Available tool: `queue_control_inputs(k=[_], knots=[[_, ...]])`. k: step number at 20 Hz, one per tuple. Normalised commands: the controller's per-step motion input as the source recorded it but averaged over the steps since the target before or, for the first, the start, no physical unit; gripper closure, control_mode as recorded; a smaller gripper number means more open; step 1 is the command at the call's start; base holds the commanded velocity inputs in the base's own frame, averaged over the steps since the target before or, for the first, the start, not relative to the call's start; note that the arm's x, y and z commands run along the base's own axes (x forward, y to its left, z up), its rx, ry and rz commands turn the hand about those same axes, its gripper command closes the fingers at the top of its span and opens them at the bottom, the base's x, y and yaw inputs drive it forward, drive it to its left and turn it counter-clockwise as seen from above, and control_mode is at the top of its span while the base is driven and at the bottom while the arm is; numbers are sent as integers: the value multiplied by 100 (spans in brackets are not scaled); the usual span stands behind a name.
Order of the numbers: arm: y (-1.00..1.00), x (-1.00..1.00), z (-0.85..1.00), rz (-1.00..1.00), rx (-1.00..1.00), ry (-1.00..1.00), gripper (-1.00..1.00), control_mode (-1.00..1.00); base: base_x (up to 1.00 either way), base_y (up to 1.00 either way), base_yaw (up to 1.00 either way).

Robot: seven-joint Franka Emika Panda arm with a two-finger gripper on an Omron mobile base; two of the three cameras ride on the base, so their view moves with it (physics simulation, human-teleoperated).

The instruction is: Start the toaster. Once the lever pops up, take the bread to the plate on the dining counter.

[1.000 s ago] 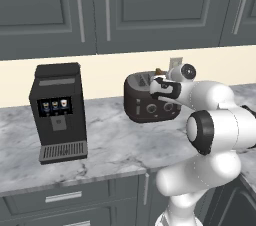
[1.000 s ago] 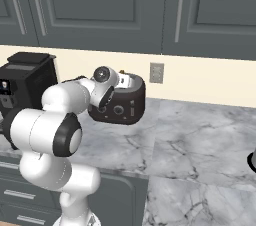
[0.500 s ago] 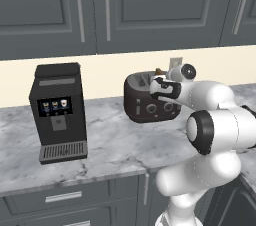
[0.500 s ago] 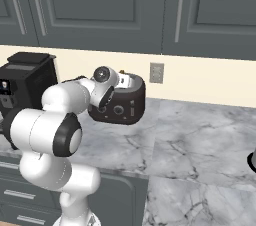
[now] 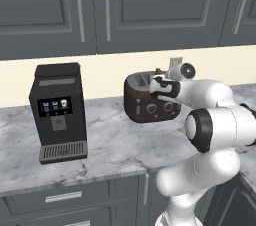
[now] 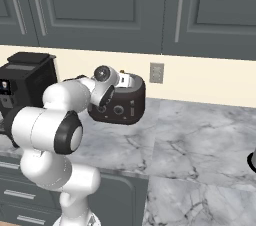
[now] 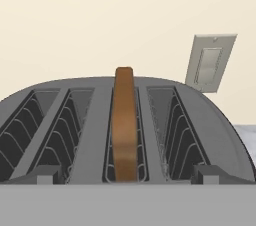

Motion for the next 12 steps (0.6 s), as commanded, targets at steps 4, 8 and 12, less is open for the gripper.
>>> queue_control_inputs(k=[4,8,12], knots=[[0,20,0,0,0,0,-100,-100,0,0,0],[0,14,0,0,0,0,-100,-100,0,0,0],[0,3,0,0,0,1,-100,-100,0,0,0]])
